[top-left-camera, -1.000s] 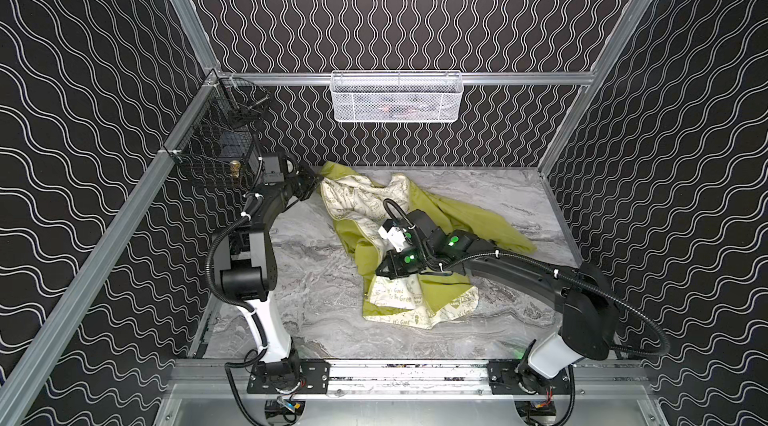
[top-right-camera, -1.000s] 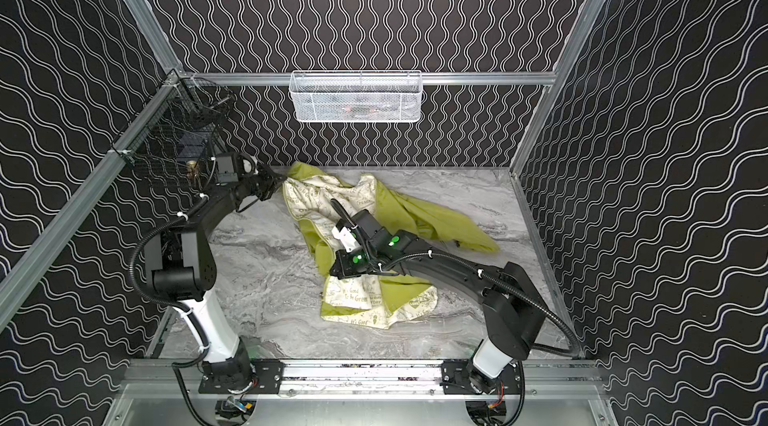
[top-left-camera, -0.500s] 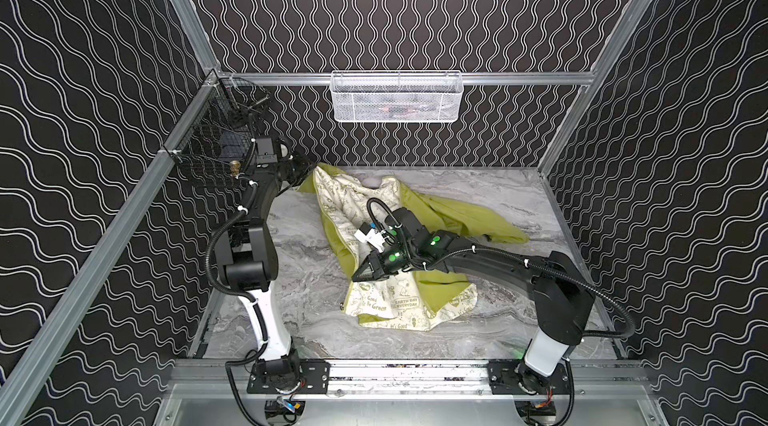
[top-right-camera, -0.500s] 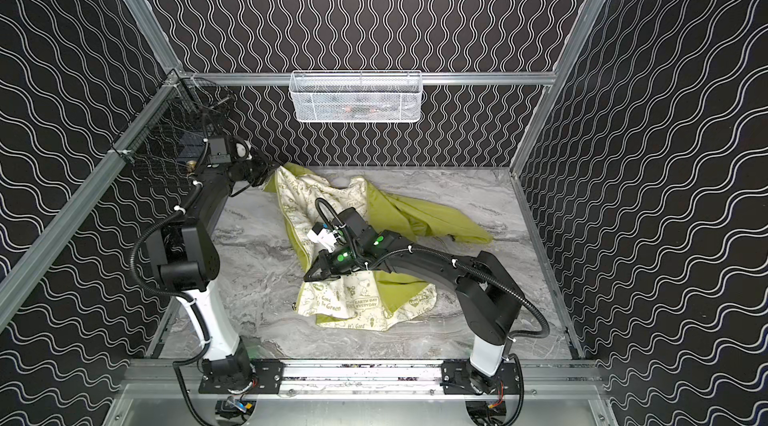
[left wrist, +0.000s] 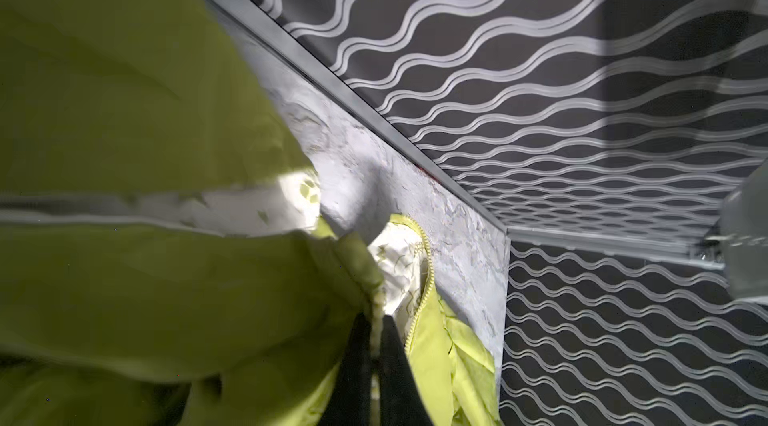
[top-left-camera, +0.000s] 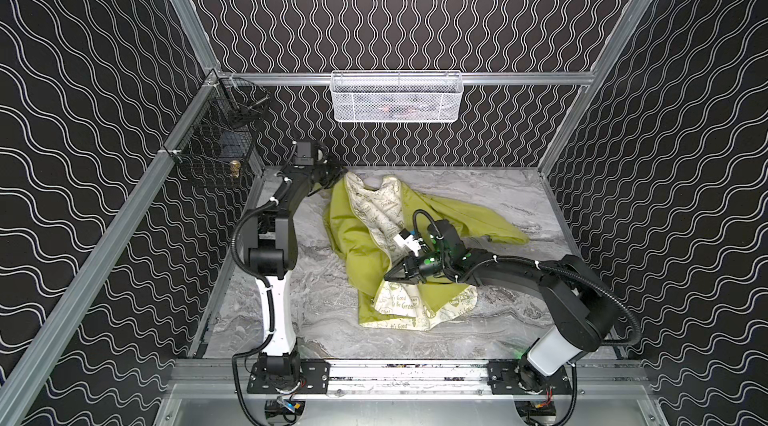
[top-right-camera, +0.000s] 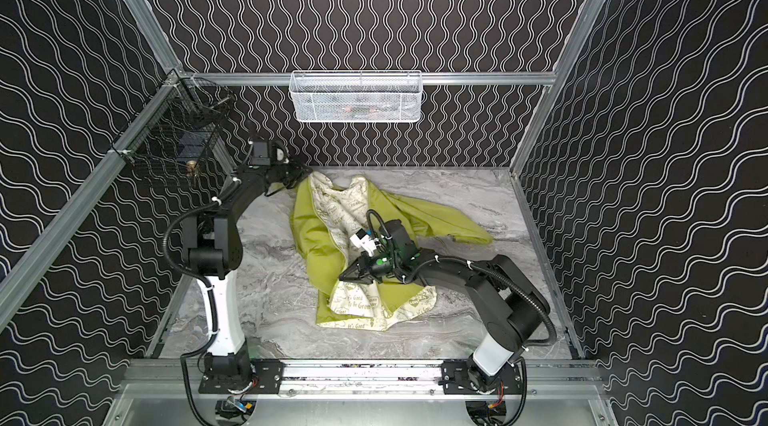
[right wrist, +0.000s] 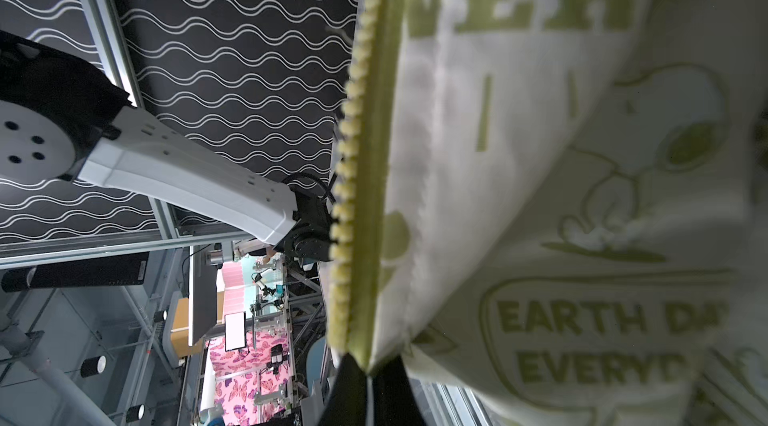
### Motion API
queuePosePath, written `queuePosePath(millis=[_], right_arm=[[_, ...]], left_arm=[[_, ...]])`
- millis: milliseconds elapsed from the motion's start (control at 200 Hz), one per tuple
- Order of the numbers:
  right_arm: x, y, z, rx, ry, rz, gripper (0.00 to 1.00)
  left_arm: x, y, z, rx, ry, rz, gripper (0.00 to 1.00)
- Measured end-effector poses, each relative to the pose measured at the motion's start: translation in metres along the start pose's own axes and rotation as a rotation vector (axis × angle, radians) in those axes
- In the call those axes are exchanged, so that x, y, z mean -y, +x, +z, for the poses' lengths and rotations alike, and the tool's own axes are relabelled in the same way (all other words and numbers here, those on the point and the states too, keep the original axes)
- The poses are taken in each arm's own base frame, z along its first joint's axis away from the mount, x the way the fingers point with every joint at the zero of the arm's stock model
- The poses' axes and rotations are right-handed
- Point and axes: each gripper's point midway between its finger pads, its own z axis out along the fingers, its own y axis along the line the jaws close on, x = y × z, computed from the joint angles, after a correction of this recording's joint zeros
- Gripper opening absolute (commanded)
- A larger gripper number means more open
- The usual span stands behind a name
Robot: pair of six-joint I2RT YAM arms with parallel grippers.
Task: Zip up the jacket
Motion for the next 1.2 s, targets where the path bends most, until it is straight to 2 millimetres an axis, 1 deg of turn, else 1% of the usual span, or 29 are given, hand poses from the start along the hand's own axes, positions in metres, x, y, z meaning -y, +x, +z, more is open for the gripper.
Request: queuePosePath(millis=[150, 250, 270, 325, 375, 440, 485, 525, 616, 681, 706, 796, 836, 891, 941, 1006, 1051, 1201], right_arm=[[0.015, -0.007, -0.022, 0.051, 0.001, 0.029, 0.02], [0.028, -0.011, -0.035, 0.08, 0.012, 0.055, 0.02], [0.031, -0.012, -0.037, 0.086, 0.016, 0.059, 0.02], [0.038, -0.013, -0.044, 0.101, 0.027, 0.075, 0.02], [0.044, -0.014, -0.05, 0.114, 0.038, 0.079, 0.02], [0.05, -0.013, -0.056, 0.124, 0.057, 0.085, 0.02], [0.054, -0.012, -0.06, 0.13, 0.072, 0.086, 0.04], [0.057, -0.011, -0.063, 0.133, 0.085, 0.09, 0.06], [0.067, -0.006, -0.069, 0.14, 0.116, 0.105, 0.12], [0.075, -0.002, -0.071, 0.14, 0.14, 0.122, 0.2], [0.077, 0.0, -0.071, 0.137, 0.148, 0.127, 0.24], [0.082, 0.004, -0.072, 0.13, 0.174, 0.136, 0.42], [0.084, 0.005, -0.072, 0.131, 0.183, 0.139, 0.47], [0.086, 0.006, -0.073, 0.134, 0.202, 0.143, 0.54], [0.087, 0.005, -0.075, 0.139, 0.221, 0.146, 0.59], [0.084, 0.001, -0.078, 0.153, 0.242, 0.132, 0.62], [0.082, -0.002, -0.081, 0.165, 0.258, 0.124, 0.63], [0.072, -0.013, -0.092, 0.209, 0.323, 0.094, 0.62]], left_arm=[[0.012, 0.025, 0.039, -0.03, 0.052, -0.005, 0.0], [0.012, 0.041, 0.061, -0.049, 0.073, -0.029, 0.0], [0.012, 0.043, 0.065, -0.051, 0.078, -0.029, 0.01], [0.013, 0.049, 0.075, -0.053, 0.093, -0.043, 0.06], [0.014, 0.052, 0.082, -0.053, 0.108, -0.056, 0.13], [0.015, 0.053, 0.09, -0.048, 0.13, -0.071, 0.26], [0.016, 0.052, 0.094, -0.043, 0.146, -0.082, 0.36], [0.018, 0.052, 0.097, -0.042, 0.16, -0.093, 0.43], [0.027, 0.049, 0.1, -0.036, 0.191, -0.086, 0.5], [0.035, 0.05, 0.1, -0.038, 0.215, -0.073, 0.52], [0.039, 0.05, 0.098, -0.038, 0.228, -0.066, 0.53], [0.046, 0.055, 0.091, -0.056, 0.241, -0.055, 0.55], [0.05, 0.057, 0.086, -0.061, 0.241, -0.049, 0.56], [0.057, 0.056, 0.074, -0.058, 0.243, -0.023, 0.57], [0.065, 0.057, 0.059, -0.057, 0.239, 0.0, 0.58], [0.074, 0.06, 0.04, -0.054, 0.236, 0.034, 0.58], [0.077, 0.063, 0.027, -0.051, 0.225, 0.057, 0.59], [0.066, 0.088, -0.021, -0.069, 0.124, 0.129, 0.59]])
